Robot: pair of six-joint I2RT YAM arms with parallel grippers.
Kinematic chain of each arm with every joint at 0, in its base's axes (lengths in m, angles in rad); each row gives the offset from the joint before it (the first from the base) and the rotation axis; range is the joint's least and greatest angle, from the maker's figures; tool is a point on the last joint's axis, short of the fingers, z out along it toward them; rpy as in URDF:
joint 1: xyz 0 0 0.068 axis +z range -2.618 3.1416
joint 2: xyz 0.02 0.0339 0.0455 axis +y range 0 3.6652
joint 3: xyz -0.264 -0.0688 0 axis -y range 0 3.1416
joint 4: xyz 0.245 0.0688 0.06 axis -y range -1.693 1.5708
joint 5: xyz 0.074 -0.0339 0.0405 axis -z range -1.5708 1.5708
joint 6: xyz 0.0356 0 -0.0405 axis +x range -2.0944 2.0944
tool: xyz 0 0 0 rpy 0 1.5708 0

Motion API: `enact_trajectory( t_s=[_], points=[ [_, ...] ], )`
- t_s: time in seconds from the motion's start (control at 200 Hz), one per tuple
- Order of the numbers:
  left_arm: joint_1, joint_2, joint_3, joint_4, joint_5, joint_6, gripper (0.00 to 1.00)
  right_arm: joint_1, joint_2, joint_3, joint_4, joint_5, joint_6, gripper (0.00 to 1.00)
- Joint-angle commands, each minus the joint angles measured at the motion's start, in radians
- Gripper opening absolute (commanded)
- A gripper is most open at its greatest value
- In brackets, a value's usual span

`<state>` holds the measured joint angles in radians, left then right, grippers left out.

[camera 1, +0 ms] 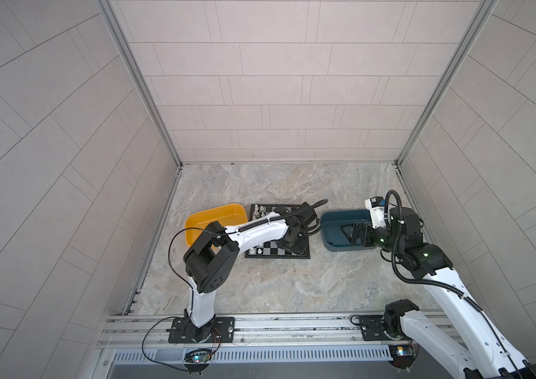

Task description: Set up the chess pieces on the board

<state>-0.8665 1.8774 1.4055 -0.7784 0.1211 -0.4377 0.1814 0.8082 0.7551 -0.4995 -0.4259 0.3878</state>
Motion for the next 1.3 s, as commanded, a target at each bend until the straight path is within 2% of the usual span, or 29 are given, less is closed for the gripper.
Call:
enact_trajectory(
  t_s=[0.0,0.285,0.37,0.45,0.48,0.495,0.565,0.64,0.711,0.766,0.891,1.111,1.296],
  points=[
    [0.000,-0.081,0.034,-0.061,-0.021,-0.006,0.50,-0.012,0.028,0.033,-0.053,0.047,0.013,0.94],
    [0.041,-0.200,0.079,-0.119,-0.008,0.010,0.62,-0.067,0.175,0.065,-0.078,0.221,0.076,0.86],
    [0.067,-0.261,0.087,-0.130,-0.028,0.043,0.70,-0.095,0.257,0.080,-0.052,0.288,0.105,0.78],
    [0.092,-0.323,0.068,-0.121,-0.066,0.063,0.84,-0.127,0.341,0.093,-0.024,0.354,0.118,0.66],
    [0.098,-0.349,0.048,-0.099,-0.065,0.079,0.96,-0.143,0.375,0.100,-0.018,0.374,0.120,0.60],
    [0.101,-0.358,0.037,-0.089,-0.062,0.089,0.99,-0.151,0.391,0.105,-0.015,0.384,0.120,0.58],
    [0.111,-0.406,-0.006,-0.061,-0.071,0.123,1.00,-0.174,0.469,0.130,-0.013,0.444,0.116,0.49],
    [0.121,-0.445,-0.041,-0.041,-0.073,0.134,1.00,-0.203,0.543,0.161,-0.044,0.510,0.116,0.32],
    [0.130,-0.467,-0.068,-0.027,-0.072,0.137,1.00,-0.234,0.600,0.184,-0.085,0.525,0.104,0.12],
    [0.134,-0.481,-0.089,-0.015,-0.067,0.140,1.00,-0.250,0.641,0.217,-0.146,0.545,0.096,0.04],
    [0.136,-0.509,-0.134,0.015,-0.051,0.143,1.00,-0.253,0.693,0.211,-0.190,0.532,0.070,0.00],
    [0.136,-0.531,-0.168,0.022,-0.059,0.153,1.00,-0.249,0.674,0.146,-0.229,0.510,0.054,0.00],
    [0.136,-0.532,-0.179,0.030,-0.054,0.149,1.00,-0.174,0.605,0.110,-0.310,0.430,0.123,0.00]
  ],
)
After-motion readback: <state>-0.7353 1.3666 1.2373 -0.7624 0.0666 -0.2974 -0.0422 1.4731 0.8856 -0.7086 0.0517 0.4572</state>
